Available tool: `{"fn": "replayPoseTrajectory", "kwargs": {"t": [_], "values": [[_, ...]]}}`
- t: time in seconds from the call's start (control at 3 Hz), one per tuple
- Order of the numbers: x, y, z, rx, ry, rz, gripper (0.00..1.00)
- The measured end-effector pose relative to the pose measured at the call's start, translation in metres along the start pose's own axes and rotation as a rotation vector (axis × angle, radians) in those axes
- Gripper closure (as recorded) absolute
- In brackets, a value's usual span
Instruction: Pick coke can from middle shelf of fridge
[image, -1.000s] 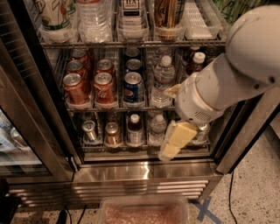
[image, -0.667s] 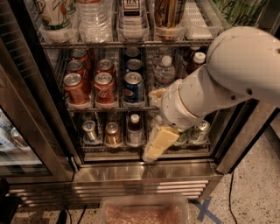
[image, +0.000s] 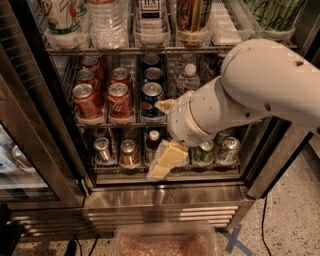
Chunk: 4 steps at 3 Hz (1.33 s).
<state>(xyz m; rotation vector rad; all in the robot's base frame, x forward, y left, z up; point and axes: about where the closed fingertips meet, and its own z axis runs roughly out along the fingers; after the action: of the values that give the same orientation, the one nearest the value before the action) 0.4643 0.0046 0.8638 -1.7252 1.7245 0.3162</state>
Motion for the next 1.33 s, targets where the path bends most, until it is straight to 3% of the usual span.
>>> {"fn": "replayPoseTrajectory", "kwargs": {"t": [0.33, 0.67, 1.33], "values": [[-0.003, 0.003, 0.001, 0.016, -0.01, 0.003, 0.0], [-0.01, 0.014, 0.021, 0.049, -0.07, 0.03, 0.0], [-0.021, -0.004, 0.065, 0.229, -0.145, 0.124, 0.0]]}}
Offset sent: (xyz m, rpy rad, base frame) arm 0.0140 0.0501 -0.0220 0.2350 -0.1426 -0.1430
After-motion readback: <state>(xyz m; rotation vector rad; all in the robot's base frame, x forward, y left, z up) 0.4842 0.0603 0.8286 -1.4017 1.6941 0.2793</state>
